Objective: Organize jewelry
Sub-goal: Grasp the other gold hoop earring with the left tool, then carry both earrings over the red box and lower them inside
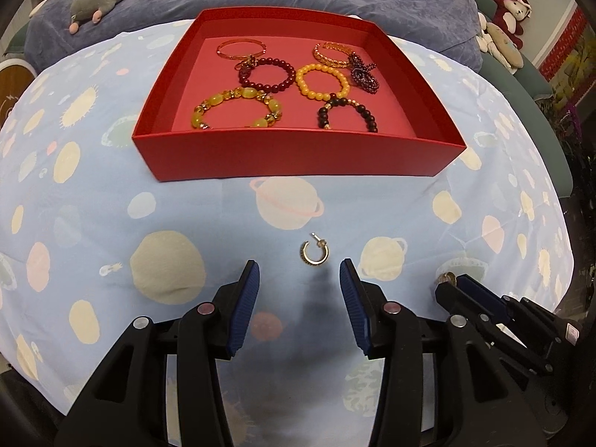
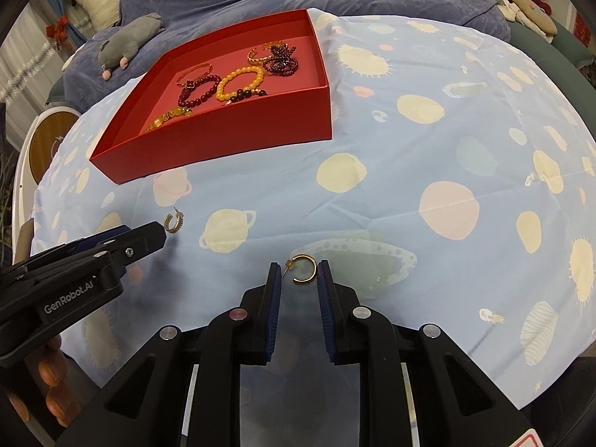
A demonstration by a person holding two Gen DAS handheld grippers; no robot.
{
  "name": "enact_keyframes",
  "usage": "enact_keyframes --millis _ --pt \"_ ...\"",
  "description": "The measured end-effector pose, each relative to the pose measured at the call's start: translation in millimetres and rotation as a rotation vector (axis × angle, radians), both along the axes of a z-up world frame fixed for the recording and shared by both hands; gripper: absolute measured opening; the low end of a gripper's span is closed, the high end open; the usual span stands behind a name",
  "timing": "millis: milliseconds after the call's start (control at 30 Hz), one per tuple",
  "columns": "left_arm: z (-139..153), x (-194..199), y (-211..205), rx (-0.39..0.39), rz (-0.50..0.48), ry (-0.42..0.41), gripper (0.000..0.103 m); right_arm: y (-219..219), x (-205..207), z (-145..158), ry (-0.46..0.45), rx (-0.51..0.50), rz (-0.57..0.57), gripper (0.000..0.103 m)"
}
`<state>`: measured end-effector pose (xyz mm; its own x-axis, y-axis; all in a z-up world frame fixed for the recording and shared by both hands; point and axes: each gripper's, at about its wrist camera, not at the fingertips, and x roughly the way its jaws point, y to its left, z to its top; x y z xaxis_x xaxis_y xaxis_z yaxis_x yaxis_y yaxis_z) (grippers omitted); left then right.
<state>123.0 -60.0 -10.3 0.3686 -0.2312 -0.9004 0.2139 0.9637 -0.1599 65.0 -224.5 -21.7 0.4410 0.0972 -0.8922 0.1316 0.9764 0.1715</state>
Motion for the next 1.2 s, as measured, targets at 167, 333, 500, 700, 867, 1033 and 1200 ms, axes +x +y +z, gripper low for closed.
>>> enact_keyframes --millis 167,333,500,700,867,1033,1200 --pt "-5.8 7.6 -10.1 0.005 -0.018 0.009 0.038 -1.8 1.5 -1.1 0.003 0.005 -0.005 0.019" --pt "-10.3 8.1 -14.6 0.04 -0.03 -0.007 0.032 -2.8 2.1 -2.3 0.006 0.01 -0.007 0.019" --pt "-10.5 9.5 -17.4 0.057 -0.038 -0.02 0.018 -2.7 2.0 -2.8 0.007 0.012 -0.005 0.019" --pt "-10.1 7.0 -17.5 0.067 -0.046 -0.025 0.017 -1.3 2.8 -1.6 0.004 0.011 -0.001 0.019" --pt "-7.1 1.8 -15.6 0.06 -0.043 -0.018 0.017 1.6 2.0 3.6 -0.007 0.011 0.008 0.019" --pt "1.3 -6.1 -11.8 0.05 -0.036 -0.023 0.017 8.5 -0.9 12.4 -0.024 0.013 0.023 0.019" --pt "12.9 -14.2 -8.0 0.047 -0.033 -0.037 0.017 18.4 -4.3 23.4 -0.047 0.014 0.046 0.019"
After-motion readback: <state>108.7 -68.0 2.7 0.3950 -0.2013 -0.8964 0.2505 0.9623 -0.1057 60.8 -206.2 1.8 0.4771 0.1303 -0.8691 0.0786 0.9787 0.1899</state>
